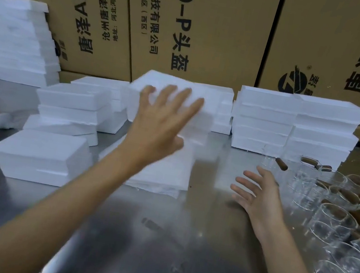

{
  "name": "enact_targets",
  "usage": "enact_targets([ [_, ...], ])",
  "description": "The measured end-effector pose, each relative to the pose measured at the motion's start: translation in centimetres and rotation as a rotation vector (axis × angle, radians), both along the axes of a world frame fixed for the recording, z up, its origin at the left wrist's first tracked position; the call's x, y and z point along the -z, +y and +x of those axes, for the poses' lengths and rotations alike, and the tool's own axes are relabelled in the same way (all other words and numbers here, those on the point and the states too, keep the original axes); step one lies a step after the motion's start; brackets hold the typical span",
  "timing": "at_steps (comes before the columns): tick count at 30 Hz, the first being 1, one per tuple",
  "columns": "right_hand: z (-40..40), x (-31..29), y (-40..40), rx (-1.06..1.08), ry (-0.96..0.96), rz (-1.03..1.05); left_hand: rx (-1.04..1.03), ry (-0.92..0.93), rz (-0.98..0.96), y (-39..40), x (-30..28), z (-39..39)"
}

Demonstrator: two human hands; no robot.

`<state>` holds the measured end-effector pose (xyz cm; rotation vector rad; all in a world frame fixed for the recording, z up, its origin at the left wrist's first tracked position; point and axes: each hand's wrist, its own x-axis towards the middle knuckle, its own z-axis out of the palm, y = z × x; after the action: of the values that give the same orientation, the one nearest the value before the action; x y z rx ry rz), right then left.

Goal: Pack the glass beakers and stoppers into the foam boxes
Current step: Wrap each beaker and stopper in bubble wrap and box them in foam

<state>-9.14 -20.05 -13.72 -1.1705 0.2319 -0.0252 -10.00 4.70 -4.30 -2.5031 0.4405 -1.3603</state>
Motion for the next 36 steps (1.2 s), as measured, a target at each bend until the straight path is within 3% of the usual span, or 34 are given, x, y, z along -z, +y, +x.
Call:
enact_targets([
  [7, 0.5, 0.1, 0.4, 0.103, -0.011, 0.027, -0.356, 0.088, -0.121, 12.4, -6.6, 7.6],
  [16, 2.6, 0.1, 0.7, 0.094, 0.004, 0.008, -0.574, 0.267, -0.178, 20.0, -6.4, 14.1],
  [29, 3.4, -0.4, 1.2, 0.074, 0.043, -0.028, -0.5, 0.519, -0.316, 20.7, -6.8, 17.2],
  [36, 3.2, -0.3, 1.1, 0.073, 0.033, -0.001, -0.515, 0.463, -0.314, 18.7, -7.0, 16.8],
])
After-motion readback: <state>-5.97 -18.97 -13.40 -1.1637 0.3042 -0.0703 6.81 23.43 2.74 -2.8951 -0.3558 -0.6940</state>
